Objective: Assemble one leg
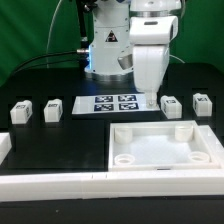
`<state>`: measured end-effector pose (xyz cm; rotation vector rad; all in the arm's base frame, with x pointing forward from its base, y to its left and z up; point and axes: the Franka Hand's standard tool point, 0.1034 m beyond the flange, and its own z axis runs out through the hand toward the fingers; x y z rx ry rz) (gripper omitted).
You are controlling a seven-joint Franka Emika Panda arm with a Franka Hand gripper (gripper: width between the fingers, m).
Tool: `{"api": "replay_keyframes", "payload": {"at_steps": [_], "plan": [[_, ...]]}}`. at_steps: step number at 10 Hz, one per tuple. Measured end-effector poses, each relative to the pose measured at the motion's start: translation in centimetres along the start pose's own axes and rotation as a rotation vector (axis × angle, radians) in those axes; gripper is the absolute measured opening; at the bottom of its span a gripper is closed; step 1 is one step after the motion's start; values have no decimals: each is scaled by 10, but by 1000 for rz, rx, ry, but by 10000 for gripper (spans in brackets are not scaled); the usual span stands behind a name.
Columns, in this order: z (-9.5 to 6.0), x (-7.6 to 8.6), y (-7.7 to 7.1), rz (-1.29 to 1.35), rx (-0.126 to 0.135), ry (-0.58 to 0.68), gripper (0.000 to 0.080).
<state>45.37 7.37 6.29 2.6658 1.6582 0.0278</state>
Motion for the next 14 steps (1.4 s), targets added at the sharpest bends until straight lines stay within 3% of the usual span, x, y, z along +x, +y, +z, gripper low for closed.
{"api": "replay_keyframes", "payload": {"at_steps": [3, 7, 12, 14], "plan": [[3, -5, -6, 420, 14, 23, 649], [6, 11, -39, 925, 39, 28, 649], [5, 59, -90, 982, 53, 21, 649], [6, 81, -103, 994, 59, 27, 649]]}}
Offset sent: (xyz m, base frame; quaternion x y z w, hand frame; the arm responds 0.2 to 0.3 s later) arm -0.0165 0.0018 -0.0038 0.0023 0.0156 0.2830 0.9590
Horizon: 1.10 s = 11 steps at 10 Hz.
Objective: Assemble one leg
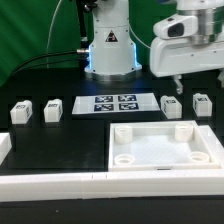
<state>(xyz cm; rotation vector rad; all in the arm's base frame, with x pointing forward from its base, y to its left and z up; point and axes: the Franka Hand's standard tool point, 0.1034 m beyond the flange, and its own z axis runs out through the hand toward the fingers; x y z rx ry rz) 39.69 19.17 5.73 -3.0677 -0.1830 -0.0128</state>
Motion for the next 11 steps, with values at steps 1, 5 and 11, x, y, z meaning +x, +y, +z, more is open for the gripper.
{"api": "replay_keyframes", "payload": {"at_steps": [1, 5, 11], "plan": [[1, 1, 0, -6, 0, -4, 649], [0, -7, 9, -28, -47, -248, 649], [8, -2, 15, 36, -93, -777, 649]]}}
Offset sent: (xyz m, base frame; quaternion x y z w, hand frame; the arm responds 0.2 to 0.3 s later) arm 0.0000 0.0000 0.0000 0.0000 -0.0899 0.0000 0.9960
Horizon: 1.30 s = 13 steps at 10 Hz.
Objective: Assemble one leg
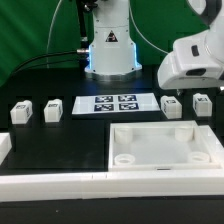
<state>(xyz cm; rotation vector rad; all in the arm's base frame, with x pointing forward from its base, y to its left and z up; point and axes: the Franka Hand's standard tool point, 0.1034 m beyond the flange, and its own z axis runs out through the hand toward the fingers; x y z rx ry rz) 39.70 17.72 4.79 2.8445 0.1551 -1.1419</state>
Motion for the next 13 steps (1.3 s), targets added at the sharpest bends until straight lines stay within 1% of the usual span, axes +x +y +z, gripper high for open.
{"api": "replay_keyframes", "payload": {"at_steps": [4, 6, 9, 13], "plan": [[10, 4, -7, -3, -6, -14, 649], [18, 7, -14, -5, -11, -12, 649], [27, 12, -21, -16, -11, -4, 649], [37, 17, -20, -13, -7, -5, 649]]}}
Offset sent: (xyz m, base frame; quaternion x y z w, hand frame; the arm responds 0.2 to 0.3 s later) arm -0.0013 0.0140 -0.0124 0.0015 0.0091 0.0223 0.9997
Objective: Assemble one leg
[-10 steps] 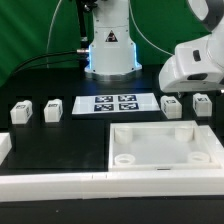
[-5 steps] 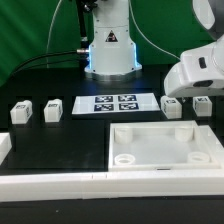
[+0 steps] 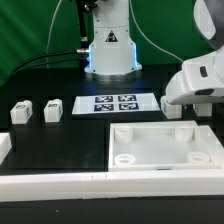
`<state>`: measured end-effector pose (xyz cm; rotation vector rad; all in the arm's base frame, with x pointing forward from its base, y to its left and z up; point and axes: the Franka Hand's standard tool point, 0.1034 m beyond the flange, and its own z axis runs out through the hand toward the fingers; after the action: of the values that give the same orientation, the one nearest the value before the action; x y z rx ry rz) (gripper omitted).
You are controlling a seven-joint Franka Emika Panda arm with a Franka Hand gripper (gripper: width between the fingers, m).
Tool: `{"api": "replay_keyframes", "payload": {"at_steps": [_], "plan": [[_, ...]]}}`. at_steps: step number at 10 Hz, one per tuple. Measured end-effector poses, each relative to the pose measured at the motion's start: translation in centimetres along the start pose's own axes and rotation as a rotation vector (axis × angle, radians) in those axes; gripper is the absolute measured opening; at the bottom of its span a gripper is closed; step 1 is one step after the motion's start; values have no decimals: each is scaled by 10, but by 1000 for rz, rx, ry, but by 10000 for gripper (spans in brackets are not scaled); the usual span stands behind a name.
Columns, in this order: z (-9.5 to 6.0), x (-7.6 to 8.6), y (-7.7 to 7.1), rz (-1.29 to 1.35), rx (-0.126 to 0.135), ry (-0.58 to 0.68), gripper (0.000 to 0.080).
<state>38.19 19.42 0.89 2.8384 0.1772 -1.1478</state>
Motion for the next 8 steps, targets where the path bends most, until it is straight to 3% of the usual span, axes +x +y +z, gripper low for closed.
{"api": "replay_keyframes", "payload": {"at_steps": [4, 6, 7, 8], "plan": [[6, -1, 0, 1, -1, -2, 649], [6, -1, 1, 1, -1, -3, 348], [6, -1, 1, 1, -1, -3, 348], [6, -1, 1, 1, -1, -3, 291]]}}
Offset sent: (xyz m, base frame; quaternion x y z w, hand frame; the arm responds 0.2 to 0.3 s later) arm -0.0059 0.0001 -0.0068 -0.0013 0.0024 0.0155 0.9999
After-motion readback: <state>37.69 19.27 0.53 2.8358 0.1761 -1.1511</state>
